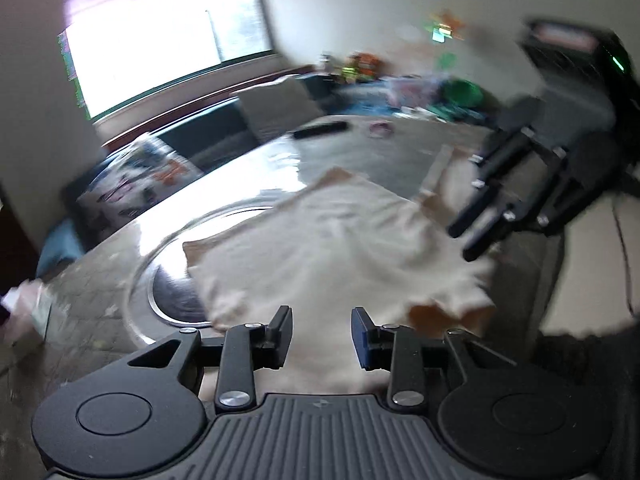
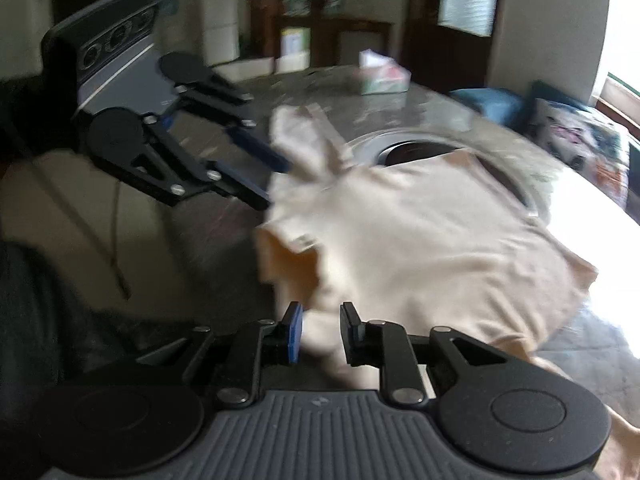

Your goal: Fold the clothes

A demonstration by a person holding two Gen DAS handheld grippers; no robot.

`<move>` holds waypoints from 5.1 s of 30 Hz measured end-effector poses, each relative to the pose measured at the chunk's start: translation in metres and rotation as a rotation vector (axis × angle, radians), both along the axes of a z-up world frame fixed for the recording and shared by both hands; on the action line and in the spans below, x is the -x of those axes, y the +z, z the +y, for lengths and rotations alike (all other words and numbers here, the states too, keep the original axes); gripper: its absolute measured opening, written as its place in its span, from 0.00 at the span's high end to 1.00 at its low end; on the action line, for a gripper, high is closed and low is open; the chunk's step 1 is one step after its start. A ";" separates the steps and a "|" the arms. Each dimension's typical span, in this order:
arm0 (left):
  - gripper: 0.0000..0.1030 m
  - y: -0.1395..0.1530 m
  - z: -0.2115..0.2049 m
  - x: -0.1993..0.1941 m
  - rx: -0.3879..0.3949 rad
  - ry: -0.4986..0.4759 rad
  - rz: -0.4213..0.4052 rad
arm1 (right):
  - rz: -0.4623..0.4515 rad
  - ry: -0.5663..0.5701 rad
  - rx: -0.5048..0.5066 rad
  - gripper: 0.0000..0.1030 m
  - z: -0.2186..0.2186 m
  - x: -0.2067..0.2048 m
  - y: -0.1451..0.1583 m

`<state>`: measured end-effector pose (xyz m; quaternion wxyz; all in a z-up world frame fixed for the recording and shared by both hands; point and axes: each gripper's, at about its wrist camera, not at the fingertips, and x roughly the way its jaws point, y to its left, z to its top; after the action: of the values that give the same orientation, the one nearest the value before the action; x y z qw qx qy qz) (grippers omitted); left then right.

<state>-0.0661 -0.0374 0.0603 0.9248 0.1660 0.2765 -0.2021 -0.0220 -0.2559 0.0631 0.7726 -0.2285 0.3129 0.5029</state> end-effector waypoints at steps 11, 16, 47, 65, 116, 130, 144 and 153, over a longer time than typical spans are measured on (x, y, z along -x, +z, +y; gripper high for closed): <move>0.67 -0.034 0.013 -0.087 0.116 0.257 0.157 | 0.029 -0.306 0.024 0.73 -0.010 -0.061 -0.035; 0.70 -0.040 0.034 -0.089 0.170 0.311 0.205 | 0.039 -0.326 0.019 0.67 -0.020 -0.059 -0.038; 0.53 -0.016 -0.059 -0.091 0.124 0.171 0.161 | -0.057 -1.015 -0.095 0.51 -0.166 -0.084 -0.047; 0.46 -0.025 -0.124 -0.089 0.087 0.093 0.198 | -0.033 -1.177 -0.209 0.91 -0.202 -0.096 -0.061; 0.40 -0.016 0.043 -0.022 0.185 0.479 0.060 | -0.086 -0.404 -0.266 0.87 0.037 -0.070 0.071; 0.45 -0.024 0.006 -0.049 0.199 0.373 0.083 | 0.015 -0.394 0.020 0.84 0.013 -0.075 -0.019; 0.61 -0.038 0.012 -0.064 0.182 0.397 0.115 | 0.042 -0.268 0.005 0.76 0.007 -0.051 -0.019; 0.94 -0.036 0.017 -0.064 0.198 0.403 0.112 | 0.032 -0.175 0.073 0.77 0.015 -0.025 -0.034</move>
<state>-0.0026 -0.0205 0.0247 0.9415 0.0044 0.3336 -0.0484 0.0032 -0.2414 0.0291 0.7997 -0.2204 0.3620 0.4253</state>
